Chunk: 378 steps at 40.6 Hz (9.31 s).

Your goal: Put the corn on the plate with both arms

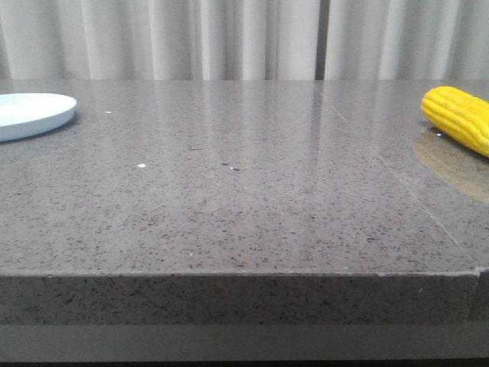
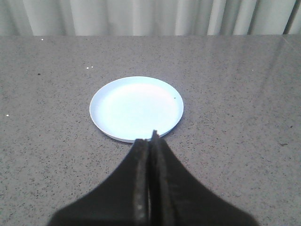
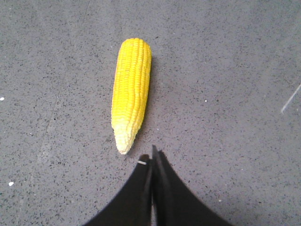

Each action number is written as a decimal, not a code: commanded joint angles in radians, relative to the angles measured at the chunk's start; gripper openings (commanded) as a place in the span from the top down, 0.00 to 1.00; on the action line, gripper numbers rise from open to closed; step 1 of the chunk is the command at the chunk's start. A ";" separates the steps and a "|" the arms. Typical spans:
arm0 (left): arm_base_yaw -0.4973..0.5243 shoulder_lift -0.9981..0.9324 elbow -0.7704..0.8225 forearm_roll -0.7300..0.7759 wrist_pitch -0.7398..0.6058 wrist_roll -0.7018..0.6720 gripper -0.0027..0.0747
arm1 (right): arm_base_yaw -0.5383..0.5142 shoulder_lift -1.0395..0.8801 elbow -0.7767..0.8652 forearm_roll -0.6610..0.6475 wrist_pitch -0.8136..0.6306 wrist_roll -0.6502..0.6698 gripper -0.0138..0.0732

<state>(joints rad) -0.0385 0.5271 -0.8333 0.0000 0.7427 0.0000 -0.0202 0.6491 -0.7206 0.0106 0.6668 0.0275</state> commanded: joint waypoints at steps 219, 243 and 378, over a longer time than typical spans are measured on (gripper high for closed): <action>-0.620 0.828 -0.724 0.096 0.325 0.093 0.37 | 0.001 0.010 -0.022 0.004 -0.063 -0.002 0.08; -0.671 0.285 -0.246 0.078 0.177 0.016 0.37 | 0.001 0.010 -0.022 0.004 -0.063 -0.002 0.08; -0.669 0.085 -0.089 0.078 0.105 0.016 0.37 | 0.478 1.154 -1.165 0.126 0.471 0.071 0.52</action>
<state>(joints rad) -0.7027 0.6093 -0.8981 0.0798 0.9239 0.0248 0.4359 1.8091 -1.8327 0.1378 1.1721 0.0399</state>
